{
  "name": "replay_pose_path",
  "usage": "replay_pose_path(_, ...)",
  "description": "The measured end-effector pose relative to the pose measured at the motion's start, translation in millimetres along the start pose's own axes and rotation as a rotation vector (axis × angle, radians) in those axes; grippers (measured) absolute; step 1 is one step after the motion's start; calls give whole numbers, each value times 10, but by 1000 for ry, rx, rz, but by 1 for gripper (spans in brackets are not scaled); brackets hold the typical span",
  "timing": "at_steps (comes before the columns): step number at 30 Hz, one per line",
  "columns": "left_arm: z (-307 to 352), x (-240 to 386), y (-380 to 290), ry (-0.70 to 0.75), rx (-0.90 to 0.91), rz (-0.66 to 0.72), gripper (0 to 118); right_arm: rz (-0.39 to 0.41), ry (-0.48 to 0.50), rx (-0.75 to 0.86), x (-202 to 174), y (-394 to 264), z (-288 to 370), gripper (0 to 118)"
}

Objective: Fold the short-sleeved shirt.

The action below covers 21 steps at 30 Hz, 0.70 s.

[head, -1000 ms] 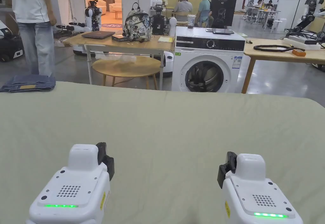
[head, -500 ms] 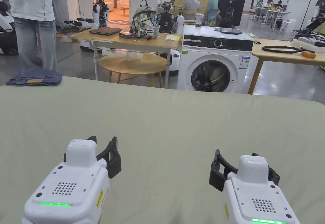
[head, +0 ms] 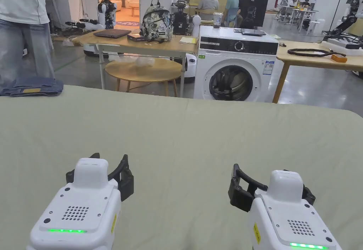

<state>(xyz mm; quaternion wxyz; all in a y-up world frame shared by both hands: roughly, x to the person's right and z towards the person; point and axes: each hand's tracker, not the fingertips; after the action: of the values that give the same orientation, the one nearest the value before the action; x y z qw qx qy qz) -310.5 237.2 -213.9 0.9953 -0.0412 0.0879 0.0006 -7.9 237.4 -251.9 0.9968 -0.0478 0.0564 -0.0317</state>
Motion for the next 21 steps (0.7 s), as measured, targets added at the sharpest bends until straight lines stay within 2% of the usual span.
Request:
replay_pose_path(4,-21,-44,19,14,-16,39,51,-4,-18,-17,-11,24,-54,102)
replay_pose_path(8,-41,-74,31,1,-20,59,51,-46,-31,-67,-27,49,-129,102)
replay_pose_path(11,-42,-77,52,-2,-19,62,51,-13,-79,-97,-66,63,-172,102)
replay_pose_path(16,-27,-107,68,-43,0,114,51,-47,-58,-111,-44,89,-172,102)
replay_pose_path(19,-36,-102,65,-38,-1,113,51,-60,-127,-133,-60,126,-177,102)
replay_pose_path(21,-43,-105,64,-36,-7,107,51,-68,-136,-135,-55,133,-179,102)
